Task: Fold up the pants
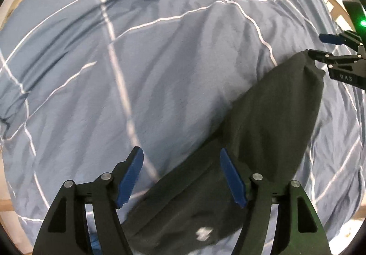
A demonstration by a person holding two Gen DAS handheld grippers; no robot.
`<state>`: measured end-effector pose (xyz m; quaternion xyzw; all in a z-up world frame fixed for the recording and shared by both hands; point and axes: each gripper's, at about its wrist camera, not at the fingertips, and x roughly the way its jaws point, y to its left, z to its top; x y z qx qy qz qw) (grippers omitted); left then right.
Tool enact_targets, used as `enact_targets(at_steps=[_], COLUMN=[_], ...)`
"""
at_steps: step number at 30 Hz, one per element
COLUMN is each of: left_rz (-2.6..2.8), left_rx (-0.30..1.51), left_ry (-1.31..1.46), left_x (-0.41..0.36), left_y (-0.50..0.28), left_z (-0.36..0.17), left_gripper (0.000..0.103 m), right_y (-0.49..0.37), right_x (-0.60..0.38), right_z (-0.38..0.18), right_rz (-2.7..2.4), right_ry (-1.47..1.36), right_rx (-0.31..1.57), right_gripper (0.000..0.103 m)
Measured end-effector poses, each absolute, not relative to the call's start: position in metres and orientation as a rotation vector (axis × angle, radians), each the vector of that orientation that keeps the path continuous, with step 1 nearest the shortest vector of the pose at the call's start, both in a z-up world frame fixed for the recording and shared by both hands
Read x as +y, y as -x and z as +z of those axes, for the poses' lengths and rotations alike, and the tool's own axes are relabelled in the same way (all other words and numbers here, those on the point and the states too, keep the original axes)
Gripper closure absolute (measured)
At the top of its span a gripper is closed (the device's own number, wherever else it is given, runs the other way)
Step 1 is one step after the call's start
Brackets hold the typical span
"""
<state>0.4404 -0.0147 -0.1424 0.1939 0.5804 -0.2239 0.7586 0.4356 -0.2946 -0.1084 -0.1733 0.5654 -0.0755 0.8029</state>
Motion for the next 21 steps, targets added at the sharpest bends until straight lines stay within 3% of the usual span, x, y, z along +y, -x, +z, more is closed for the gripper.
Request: enact_targets(at_steps=[7,14,18,21], left_rz=[-0.528,-0.572,-0.613,-0.628], left_rx=[1.349,1.471,1.5,1.525], left_ry=[-0.376,-0.218,-0.149,-0.108], left_x=[0.07,0.109,0.113,0.114], left_y=[-0.44,-0.442,-0.442,-0.441], left_z=[-0.142,-0.183,-0.199,-0.207], left_gripper=[0.036,0.046,0.063,0.07], right_y=[-0.422,-0.416,-0.417,-0.418], right_x=[-0.183,-0.128,-0.125,-0.124], right_z=[-0.092,-0.115,-0.127,-0.134], right_rz=[0.109,0.159,0.119,0.102], right_ry=[0.371,0.328,0.285,0.255], right_rx=[1.19,1.241,1.277,1.29], right_gripper=[0.047,0.047,0.047,0.047])
